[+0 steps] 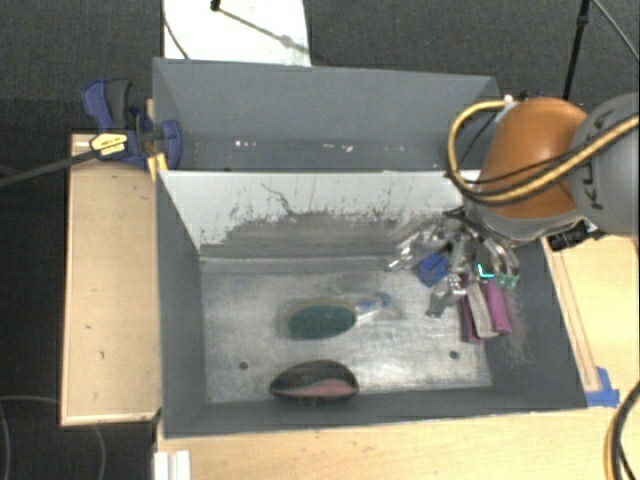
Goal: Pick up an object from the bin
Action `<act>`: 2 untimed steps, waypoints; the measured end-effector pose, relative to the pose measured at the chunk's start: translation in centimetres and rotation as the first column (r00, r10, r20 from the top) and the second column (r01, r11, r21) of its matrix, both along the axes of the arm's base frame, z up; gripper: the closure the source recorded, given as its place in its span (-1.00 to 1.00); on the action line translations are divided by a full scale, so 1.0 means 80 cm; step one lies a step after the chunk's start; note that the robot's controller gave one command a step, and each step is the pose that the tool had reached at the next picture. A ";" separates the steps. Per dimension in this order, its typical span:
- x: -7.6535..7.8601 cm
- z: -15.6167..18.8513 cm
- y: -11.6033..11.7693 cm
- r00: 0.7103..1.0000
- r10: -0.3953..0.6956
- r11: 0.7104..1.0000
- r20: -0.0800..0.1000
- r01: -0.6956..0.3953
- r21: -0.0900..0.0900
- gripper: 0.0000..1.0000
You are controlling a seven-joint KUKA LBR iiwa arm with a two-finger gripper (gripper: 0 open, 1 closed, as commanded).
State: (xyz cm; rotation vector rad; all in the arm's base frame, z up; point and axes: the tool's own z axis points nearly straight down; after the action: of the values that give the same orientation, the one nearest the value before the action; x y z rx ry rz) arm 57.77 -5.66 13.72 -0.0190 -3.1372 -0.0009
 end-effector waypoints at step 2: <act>-0.012 -0.043 0.051 0.994 0.108 0.994 0.011 -0.108 -0.002 -1.00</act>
Offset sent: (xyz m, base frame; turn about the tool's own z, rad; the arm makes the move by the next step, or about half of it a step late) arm -0.0095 0.0717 -0.0672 -0.0919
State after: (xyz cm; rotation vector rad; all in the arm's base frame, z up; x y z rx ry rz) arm 56.78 -1.61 10.24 0.1513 -3.1446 0.0015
